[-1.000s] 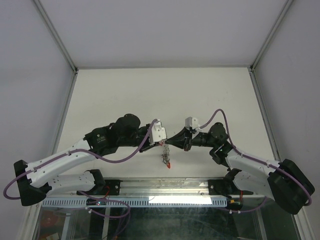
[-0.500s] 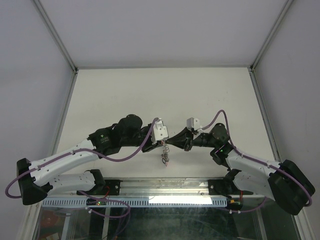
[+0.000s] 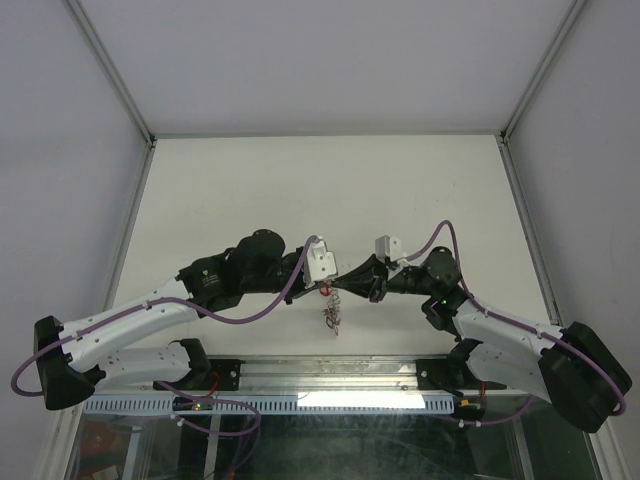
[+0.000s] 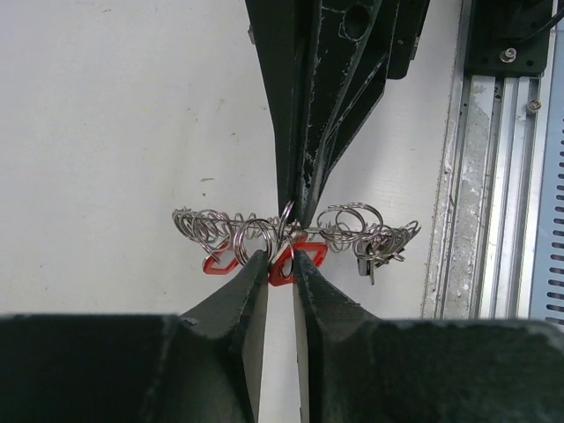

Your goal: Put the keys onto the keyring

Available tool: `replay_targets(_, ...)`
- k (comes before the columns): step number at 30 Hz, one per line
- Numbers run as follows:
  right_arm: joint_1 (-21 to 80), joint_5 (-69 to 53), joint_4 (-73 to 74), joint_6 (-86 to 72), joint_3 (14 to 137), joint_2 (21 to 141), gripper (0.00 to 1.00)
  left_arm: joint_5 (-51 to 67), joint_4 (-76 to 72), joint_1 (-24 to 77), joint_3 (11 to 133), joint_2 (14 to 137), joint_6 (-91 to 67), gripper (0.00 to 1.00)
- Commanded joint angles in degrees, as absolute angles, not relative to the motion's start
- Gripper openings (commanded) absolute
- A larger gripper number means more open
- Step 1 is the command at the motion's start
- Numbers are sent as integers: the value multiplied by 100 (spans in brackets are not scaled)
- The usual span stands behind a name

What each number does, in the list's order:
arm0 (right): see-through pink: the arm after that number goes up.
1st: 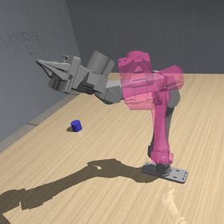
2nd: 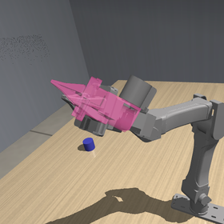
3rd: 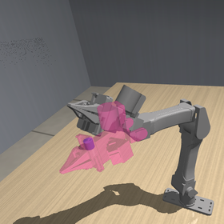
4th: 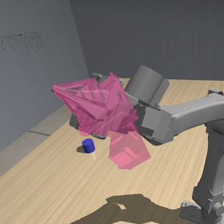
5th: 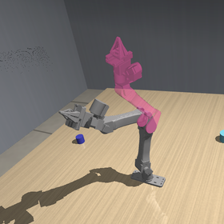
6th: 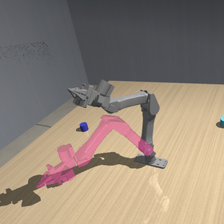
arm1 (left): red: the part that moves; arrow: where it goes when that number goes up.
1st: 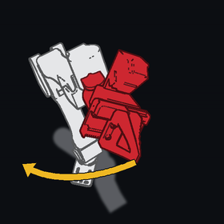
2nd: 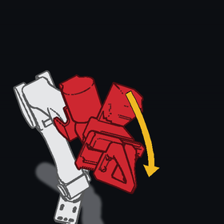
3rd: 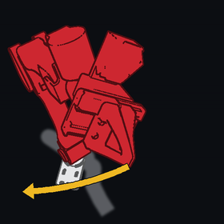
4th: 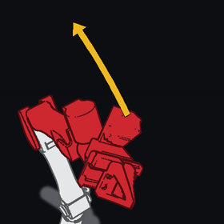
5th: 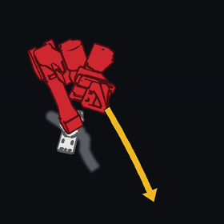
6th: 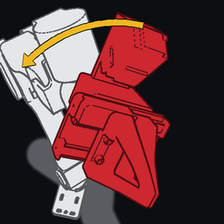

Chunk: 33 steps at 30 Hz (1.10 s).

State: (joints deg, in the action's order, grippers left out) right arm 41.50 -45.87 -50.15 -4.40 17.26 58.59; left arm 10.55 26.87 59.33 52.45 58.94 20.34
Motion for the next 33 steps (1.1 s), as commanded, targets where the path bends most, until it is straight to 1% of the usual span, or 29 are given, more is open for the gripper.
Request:
replay_targets(1, 4175, -4606, -5612, -460, 1811, 5695, 0, 994, 2421, 5985, 5236, 5944, 2072, 11)
replay_targets(4, 4175, -4576, -5627, -472, 1780, 5682, 0, 978, 2422, 5985, 5249, 5983, 2114, 0)
replay_targets(20, 4175, -4085, -6824, -917, 1289, 6079, 0, 1131, 2439, 5985, 5273, 6477, 2206, 0)
replay_targets(33, 4175, -3820, -7134, -995, 1093, 6064, 0, 1140, 2337, 5985, 5021, 6517, 2116, 0)
